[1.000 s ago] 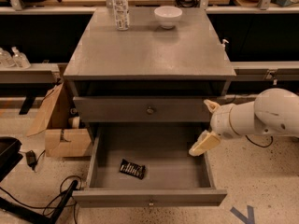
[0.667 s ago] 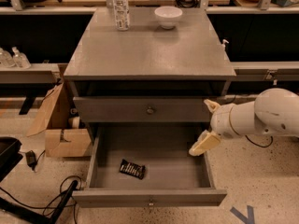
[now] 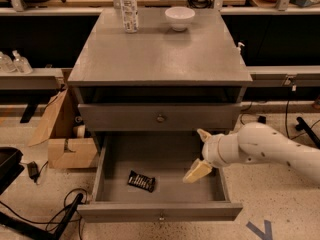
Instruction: Pick rxbar chocolate from middle drawer and place on counter
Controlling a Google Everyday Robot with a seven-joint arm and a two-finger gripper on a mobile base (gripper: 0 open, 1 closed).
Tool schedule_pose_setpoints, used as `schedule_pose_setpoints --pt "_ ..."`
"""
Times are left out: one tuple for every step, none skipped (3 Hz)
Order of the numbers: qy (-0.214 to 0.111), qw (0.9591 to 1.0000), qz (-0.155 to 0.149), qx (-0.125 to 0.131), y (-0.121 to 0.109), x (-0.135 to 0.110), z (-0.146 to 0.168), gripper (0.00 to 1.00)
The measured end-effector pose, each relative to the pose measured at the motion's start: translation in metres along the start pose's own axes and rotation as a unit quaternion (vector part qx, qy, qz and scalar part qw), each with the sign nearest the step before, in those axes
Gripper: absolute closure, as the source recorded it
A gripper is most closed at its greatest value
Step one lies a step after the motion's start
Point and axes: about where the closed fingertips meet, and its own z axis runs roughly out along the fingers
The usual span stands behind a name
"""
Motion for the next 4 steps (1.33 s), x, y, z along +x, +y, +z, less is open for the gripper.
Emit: schedule_pose_setpoints --pt "-0.016 0.9997 0.011 -0.013 0.015 0.022 0.061 0.00" --pt "-0.022 0.9992 0.026 -0.020 0.019 0.039 0.111 0.00" --pt "-0.019 0.9988 0.039 -0.022 0.019 0.047 0.150 0.00" --pt "-0.018 0.9983 0.051 -0.022 0.023 0.046 0.182 0.00"
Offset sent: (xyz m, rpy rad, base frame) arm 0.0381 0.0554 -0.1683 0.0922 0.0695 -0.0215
